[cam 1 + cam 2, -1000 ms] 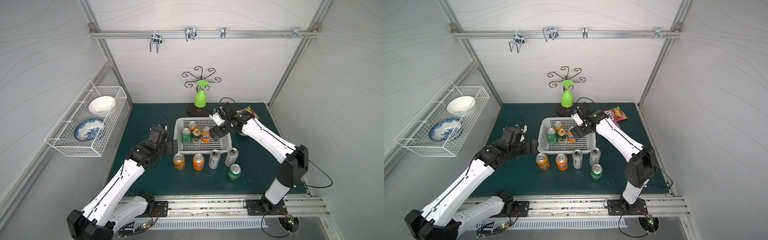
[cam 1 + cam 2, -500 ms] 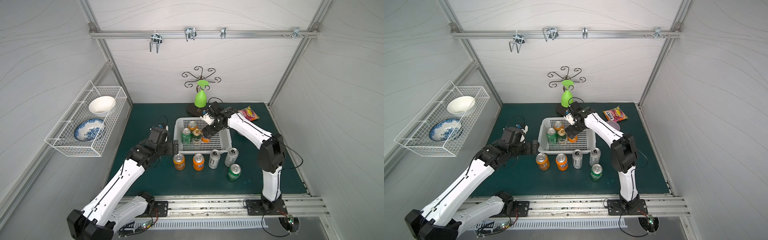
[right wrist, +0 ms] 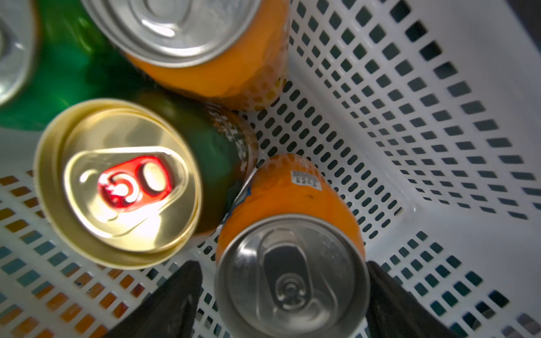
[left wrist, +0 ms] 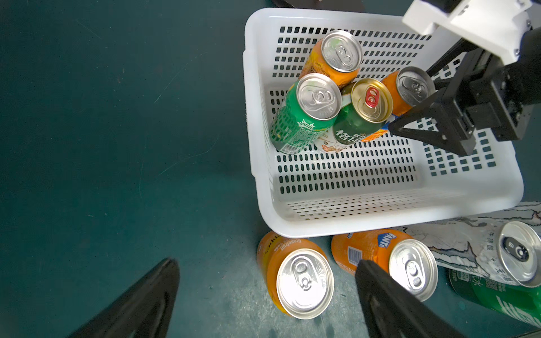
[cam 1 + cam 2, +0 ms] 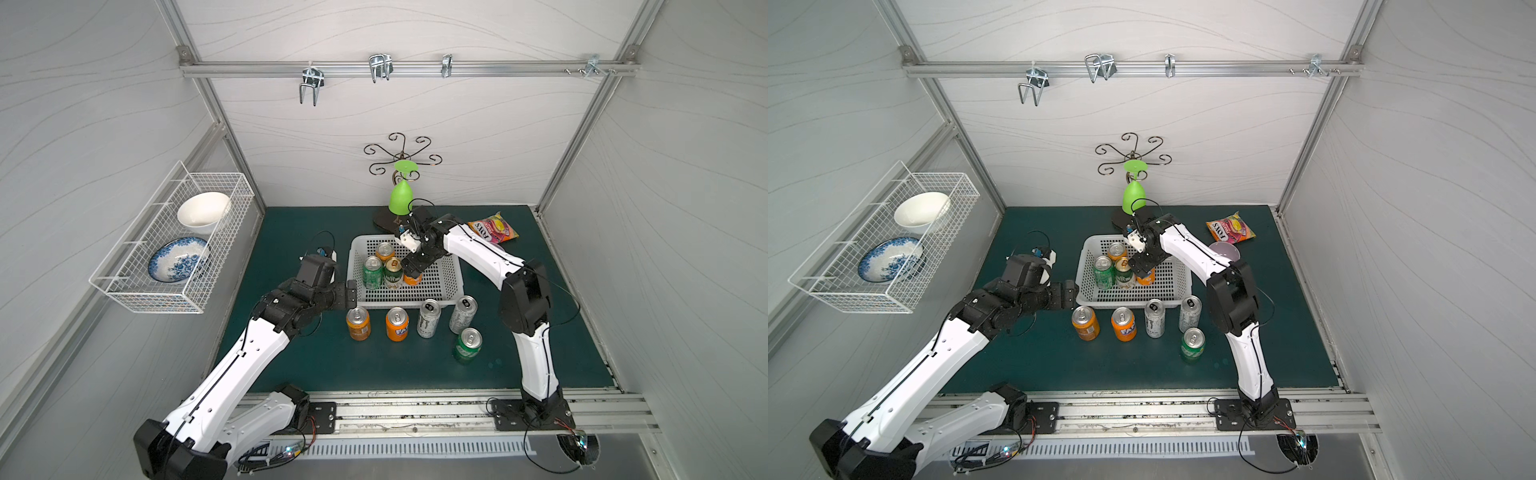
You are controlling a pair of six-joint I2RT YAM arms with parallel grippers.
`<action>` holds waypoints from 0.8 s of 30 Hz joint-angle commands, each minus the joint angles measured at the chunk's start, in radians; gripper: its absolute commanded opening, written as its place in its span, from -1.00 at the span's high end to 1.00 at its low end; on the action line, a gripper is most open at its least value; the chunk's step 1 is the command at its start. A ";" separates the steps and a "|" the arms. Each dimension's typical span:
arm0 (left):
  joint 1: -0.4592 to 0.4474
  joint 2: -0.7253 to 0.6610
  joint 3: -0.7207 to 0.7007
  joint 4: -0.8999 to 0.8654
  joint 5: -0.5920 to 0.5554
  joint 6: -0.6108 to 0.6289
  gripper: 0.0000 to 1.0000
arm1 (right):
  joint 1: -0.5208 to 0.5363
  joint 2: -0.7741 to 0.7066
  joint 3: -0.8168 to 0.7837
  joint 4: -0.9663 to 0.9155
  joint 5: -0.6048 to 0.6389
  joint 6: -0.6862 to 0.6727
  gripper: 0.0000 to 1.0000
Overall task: Take out the drinks from the basket
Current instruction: Pick up the drink from the basket.
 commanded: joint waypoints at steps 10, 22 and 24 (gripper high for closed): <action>0.004 0.003 0.019 0.026 0.009 0.006 -0.97 | 0.006 0.101 0.066 -0.029 0.010 -0.034 -0.70; 0.004 0.007 0.017 0.027 0.014 0.006 -0.97 | 0.005 0.100 0.067 0.010 0.004 -0.033 -0.36; 0.004 0.008 0.017 0.026 0.016 0.005 -0.97 | 0.005 0.091 0.066 0.010 0.006 -0.034 -0.30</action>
